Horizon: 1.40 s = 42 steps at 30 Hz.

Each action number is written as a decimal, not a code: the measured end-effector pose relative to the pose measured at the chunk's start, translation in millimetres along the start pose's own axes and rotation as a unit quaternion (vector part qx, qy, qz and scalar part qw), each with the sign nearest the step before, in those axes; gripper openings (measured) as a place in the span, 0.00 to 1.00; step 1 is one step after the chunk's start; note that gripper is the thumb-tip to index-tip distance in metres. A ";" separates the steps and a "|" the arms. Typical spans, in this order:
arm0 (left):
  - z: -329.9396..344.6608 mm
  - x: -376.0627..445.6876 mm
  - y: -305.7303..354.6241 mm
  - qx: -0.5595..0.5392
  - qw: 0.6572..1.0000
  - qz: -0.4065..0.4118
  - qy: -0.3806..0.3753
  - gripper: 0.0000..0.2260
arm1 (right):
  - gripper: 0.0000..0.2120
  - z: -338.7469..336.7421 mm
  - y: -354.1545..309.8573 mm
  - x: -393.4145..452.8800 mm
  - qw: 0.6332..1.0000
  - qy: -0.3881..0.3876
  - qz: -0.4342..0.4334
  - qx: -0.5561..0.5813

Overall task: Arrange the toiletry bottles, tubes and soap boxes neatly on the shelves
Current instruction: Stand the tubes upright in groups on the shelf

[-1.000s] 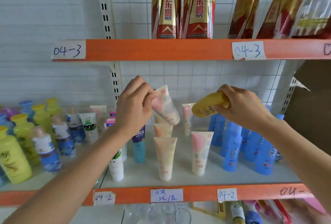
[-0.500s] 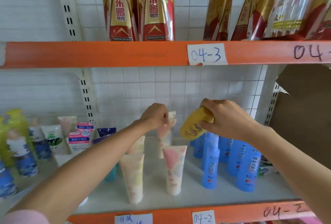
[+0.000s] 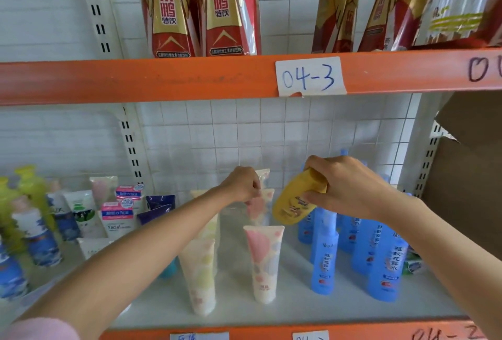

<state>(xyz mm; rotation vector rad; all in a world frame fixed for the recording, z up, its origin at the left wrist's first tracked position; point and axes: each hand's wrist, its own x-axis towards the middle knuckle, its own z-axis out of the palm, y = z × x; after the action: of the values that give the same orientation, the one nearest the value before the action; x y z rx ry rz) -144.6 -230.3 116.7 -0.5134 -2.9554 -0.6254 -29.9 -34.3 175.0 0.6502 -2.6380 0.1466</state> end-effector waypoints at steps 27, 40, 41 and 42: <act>-80.0 -219.4 -159.8 0.061 0.985 -0.162 0.023 0.18 | 0.18 20.5 -170.0 76.3 0.955 0.024 -0.221 0.195; -89.3 -237.5 -216.3 -0.058 0.986 -0.039 0.149 0.11 | 0.14 112.2 -255.0 79.6 0.977 -0.197 -0.045 0.069; -97.7 -240.0 -221.1 -0.067 0.982 -0.042 0.172 0.10 | 0.14 115.8 -260.0 79.9 0.977 -0.199 -0.033 0.065; -107.0 -241.6 -226.0 -0.074 0.977 -0.044 0.197 0.10 | 0.14 118.4 -265.2 80.7 0.977 -0.202 -0.021 0.065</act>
<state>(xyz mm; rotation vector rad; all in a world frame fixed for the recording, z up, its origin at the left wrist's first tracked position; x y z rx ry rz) 6.9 -542.5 93.9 -0.2324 -2.5804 -0.8495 -15.4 -326.4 102.1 0.8561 -3.0190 0.1942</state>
